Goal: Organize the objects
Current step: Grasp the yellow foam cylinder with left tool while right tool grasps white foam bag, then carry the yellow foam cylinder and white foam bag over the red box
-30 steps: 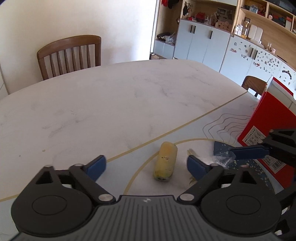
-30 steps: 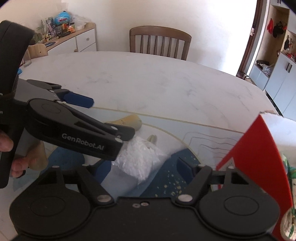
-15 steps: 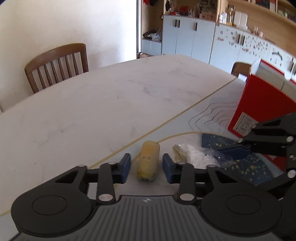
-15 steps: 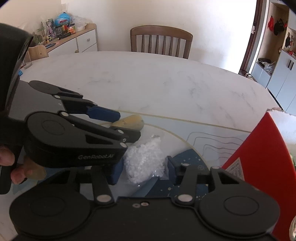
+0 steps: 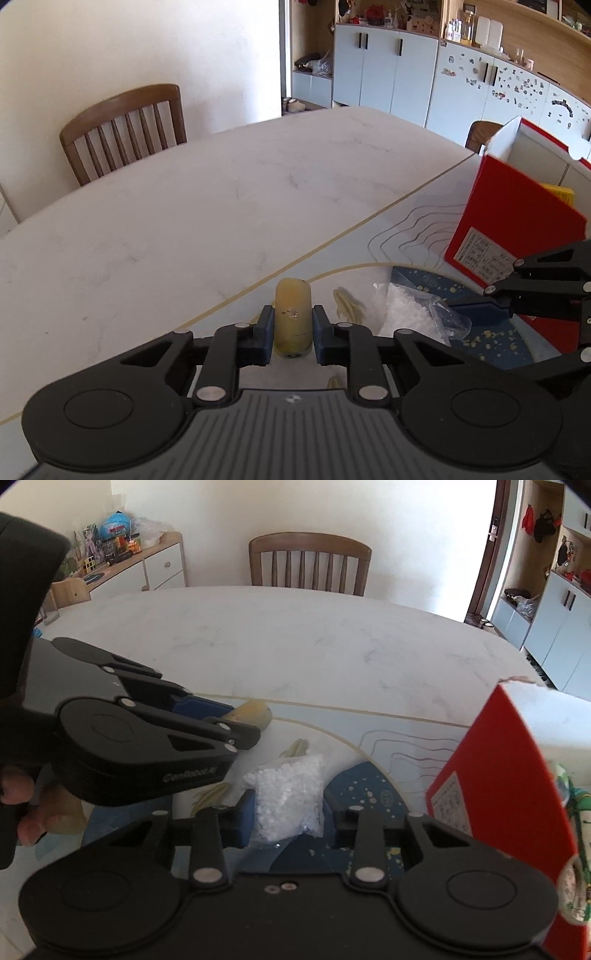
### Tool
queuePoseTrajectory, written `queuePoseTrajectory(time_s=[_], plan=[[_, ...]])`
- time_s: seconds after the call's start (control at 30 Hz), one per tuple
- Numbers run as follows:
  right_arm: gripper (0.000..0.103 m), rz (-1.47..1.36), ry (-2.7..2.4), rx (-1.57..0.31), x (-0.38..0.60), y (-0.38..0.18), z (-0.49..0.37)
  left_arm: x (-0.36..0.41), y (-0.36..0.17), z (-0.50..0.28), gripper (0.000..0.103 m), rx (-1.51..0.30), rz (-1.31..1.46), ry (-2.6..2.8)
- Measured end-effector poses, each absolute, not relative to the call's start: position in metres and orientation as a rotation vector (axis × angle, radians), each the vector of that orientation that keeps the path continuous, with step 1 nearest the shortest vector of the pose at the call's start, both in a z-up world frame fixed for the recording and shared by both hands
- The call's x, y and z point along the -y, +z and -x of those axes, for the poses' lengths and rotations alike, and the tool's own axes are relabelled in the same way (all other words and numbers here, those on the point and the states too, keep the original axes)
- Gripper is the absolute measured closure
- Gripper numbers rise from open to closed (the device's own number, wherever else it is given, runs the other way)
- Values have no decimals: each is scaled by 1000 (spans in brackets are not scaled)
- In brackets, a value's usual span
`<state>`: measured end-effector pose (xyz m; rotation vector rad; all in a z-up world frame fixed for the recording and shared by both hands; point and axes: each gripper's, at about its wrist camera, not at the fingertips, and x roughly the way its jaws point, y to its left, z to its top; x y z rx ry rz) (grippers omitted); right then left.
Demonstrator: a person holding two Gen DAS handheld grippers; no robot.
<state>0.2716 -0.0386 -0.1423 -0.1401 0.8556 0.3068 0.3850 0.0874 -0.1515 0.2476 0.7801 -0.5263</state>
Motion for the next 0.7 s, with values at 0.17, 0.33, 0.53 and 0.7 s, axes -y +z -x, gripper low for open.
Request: queuePoseTrajectory(time_s=[0.17, 0.33, 0.53, 0.7], plan=[[70, 98, 307, -837, 45, -127, -261, -88, -132, -370, 82, -767, -230, -502], [71, 81, 320, -810, 50, -109, -248, -87, -114, -352, 82, -755, -216, -478], [71, 63, 308, -790, 64, -91, -230, -88, -92, -328, 82, -732, -197, -455], [71, 29, 323, -770, 83, -75, -217, -83, -71, -306, 82, -730, -178, -437]])
